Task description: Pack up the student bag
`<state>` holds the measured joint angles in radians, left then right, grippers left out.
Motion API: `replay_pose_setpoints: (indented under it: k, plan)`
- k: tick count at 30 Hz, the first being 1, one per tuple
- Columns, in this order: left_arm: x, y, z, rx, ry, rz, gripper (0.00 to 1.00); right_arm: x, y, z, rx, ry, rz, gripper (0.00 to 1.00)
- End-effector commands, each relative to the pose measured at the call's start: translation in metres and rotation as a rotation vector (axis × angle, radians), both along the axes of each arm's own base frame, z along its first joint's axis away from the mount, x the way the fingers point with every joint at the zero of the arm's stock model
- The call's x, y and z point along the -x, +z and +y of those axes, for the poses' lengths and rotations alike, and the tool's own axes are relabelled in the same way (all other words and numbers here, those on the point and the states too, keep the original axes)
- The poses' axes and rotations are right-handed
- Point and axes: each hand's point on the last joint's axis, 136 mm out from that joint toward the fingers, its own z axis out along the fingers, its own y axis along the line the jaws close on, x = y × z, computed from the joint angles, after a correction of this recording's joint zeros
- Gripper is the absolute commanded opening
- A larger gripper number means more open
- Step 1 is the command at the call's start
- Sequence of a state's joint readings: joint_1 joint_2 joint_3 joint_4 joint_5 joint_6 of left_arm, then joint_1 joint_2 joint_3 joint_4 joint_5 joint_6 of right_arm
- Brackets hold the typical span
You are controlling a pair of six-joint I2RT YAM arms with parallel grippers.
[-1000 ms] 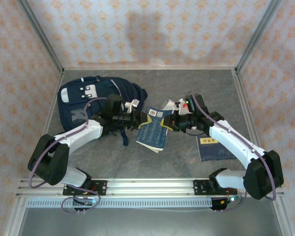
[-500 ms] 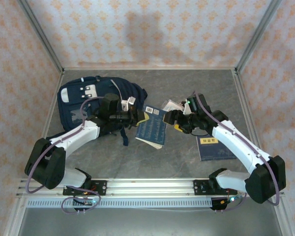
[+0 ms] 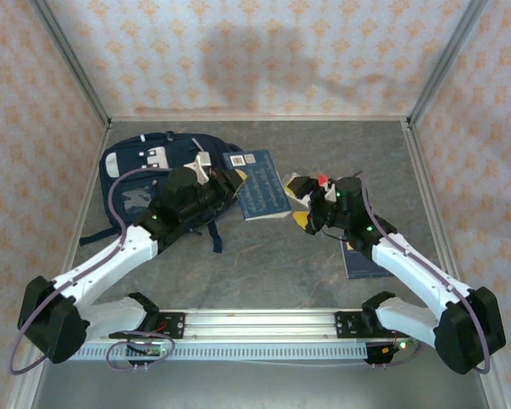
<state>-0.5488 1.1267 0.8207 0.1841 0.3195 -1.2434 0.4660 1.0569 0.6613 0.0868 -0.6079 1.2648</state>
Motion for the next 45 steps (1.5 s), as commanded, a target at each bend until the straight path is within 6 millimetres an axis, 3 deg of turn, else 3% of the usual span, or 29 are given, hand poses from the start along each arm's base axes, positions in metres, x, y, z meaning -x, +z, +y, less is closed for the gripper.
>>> replay_pose_setpoints:
  k: [1, 8, 12, 17, 29, 36, 45]
  plan:
    - [-0.022, 0.022, 0.033, 0.103, 0.289, -0.062, 0.0, -0.022, 0.073, -0.001, -0.246, -0.12, -0.138, 0.99]
    - [-0.03, 0.042, 0.029, 0.114, 0.336, -0.082, 0.0, -0.023, 0.11, 0.012, -0.326, -0.14, -0.245, 0.99]
    - [-0.035, 0.047, 0.026, 0.132, 0.347, -0.088, 0.0, -0.02, 0.099, 0.02, -0.308, -0.117, -0.234, 0.99]
    - [-0.04, 0.063, 0.023, 0.122, 0.346, -0.113, 0.0, -0.017, 0.085, 0.014, -0.306, -0.145, -0.219, 1.0]
    - [-0.052, 0.073, 0.009, 0.138, 0.318, -0.115, 0.0, -0.026, 0.112, 0.026, -0.366, -0.122, -0.285, 0.94]
    - [-0.051, 0.069, -0.002, 0.152, 0.297, -0.103, 0.0, -0.048, 0.141, 0.036, -0.419, -0.14, -0.346, 0.76]
    - [-0.048, 0.066, -0.004, 0.137, 0.295, -0.095, 0.0, -0.064, 0.14, 0.033, -0.371, -0.203, -0.358, 0.45]
